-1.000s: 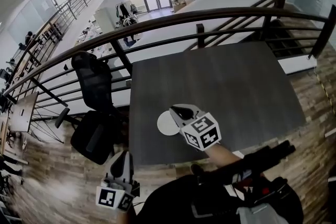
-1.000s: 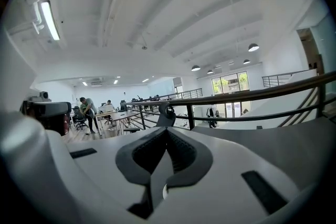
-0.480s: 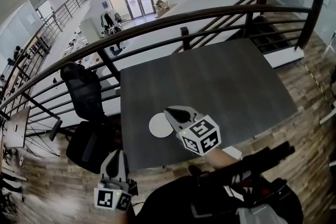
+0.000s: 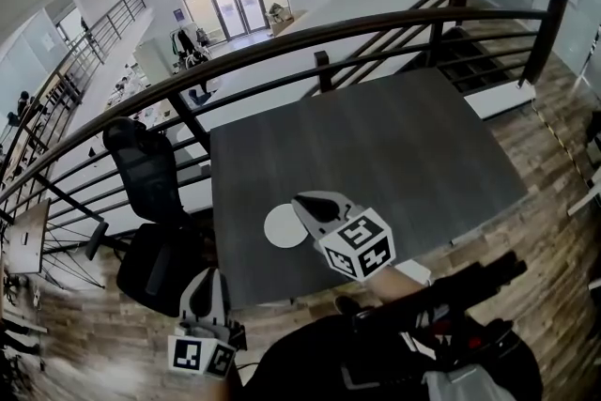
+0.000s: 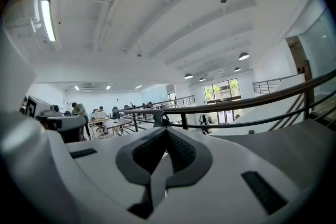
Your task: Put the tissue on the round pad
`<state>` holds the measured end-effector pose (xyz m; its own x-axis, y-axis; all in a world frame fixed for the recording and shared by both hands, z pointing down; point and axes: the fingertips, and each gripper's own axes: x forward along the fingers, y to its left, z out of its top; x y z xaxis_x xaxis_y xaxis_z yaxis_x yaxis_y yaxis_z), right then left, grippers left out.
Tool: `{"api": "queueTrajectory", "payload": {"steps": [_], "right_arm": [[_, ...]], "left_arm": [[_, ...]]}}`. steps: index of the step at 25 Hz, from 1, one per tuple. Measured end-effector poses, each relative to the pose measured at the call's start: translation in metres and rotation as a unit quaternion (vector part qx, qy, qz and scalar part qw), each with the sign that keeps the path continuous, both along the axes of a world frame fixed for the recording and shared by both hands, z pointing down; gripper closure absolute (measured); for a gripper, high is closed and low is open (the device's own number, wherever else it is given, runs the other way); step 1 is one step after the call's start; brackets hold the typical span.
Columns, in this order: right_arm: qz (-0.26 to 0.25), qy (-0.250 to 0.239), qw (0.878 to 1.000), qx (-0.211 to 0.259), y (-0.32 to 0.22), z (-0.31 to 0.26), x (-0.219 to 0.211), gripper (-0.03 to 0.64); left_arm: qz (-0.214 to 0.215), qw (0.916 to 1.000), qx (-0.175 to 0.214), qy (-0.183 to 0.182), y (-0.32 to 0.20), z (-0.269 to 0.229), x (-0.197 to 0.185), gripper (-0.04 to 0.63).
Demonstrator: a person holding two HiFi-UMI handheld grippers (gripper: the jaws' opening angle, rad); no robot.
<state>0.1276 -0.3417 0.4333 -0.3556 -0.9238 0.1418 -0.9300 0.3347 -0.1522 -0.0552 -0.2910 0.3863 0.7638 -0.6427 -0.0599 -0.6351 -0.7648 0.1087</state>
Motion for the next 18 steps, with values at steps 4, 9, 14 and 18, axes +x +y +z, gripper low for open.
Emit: {"api": "queueTrajectory", "payload": {"steps": [4, 9, 14, 18], "right_arm": [[0.002, -0.001, 1.0, 0.0, -0.0015, 0.0012, -0.0015, 0.615], [0.005, 0.0, 1.0, -0.002, -0.0053, 0.0018, -0.0017, 0.615], [0.003, 0.004, 1.0, -0.002, -0.0041, 0.0034, -0.0015, 0.615], [0.003, 0.001, 1.0, -0.001, -0.0053, 0.0041, -0.0022, 0.615]], "left_arm": [[0.006, 1.0, 0.001, 0.0, -0.0022, 0.0014, 0.0007, 0.591], [0.006, 1.0, -0.003, -0.001, -0.0066, 0.0032, 0.0, 0.591], [0.011, 0.9999, 0.0, 0.007, -0.006, -0.0011, 0.0022, 0.591], [0.008, 1.0, 0.0, -0.001, -0.0075, 0.0033, 0.0009, 0.591]]}}
